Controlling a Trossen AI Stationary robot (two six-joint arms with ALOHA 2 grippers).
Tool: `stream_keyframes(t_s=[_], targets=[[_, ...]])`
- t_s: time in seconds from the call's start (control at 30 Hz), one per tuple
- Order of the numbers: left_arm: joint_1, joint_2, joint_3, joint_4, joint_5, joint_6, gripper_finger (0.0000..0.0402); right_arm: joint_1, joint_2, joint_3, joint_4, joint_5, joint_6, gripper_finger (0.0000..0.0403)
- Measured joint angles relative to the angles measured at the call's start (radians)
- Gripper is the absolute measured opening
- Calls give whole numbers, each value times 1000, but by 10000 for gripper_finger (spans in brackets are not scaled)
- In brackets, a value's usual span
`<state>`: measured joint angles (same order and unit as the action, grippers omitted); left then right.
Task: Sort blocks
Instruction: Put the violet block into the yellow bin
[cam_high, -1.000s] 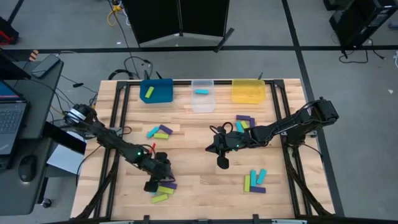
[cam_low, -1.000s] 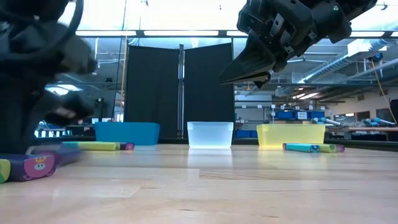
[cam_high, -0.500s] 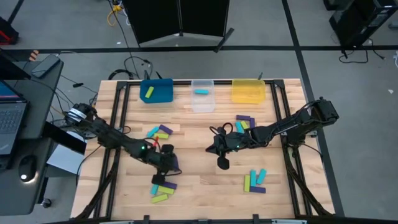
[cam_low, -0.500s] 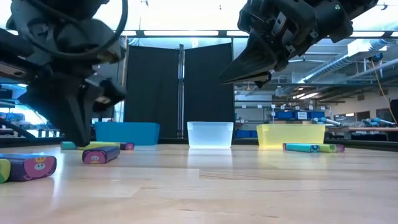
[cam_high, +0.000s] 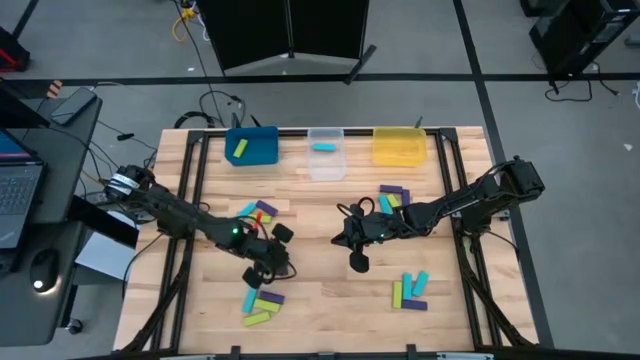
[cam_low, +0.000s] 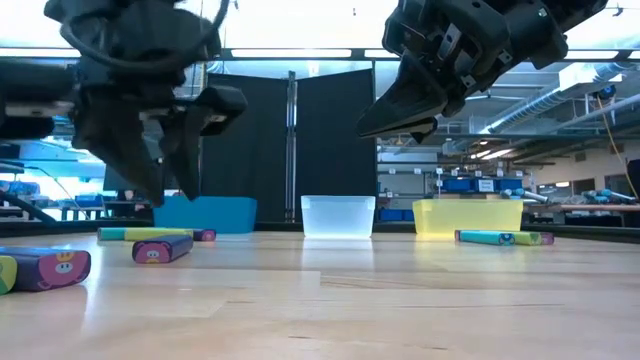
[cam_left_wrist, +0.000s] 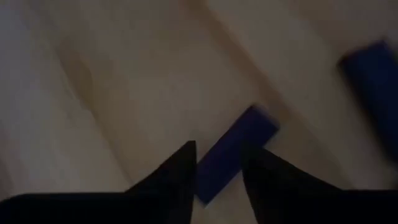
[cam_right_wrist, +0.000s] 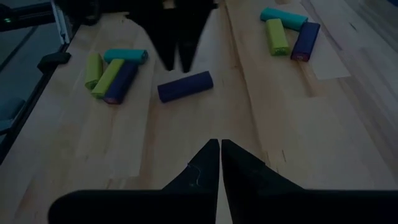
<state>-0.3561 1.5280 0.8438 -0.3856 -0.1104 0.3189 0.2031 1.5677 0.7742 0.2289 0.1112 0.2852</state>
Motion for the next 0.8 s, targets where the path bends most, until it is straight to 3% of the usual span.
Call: stream_keyframes(t_s=[0.23, 0.6, 0.8], targets=[[30, 0, 0, -50, 18, 172, 189, 0, 0, 0, -10, 0, 0, 30], [31, 64, 0, -26, 32, 350, 192, 0, 0, 0, -10, 0, -8, 30], [30, 120, 1, -9, 19, 363, 192, 0, 0, 0, -21, 0, -8, 30]])
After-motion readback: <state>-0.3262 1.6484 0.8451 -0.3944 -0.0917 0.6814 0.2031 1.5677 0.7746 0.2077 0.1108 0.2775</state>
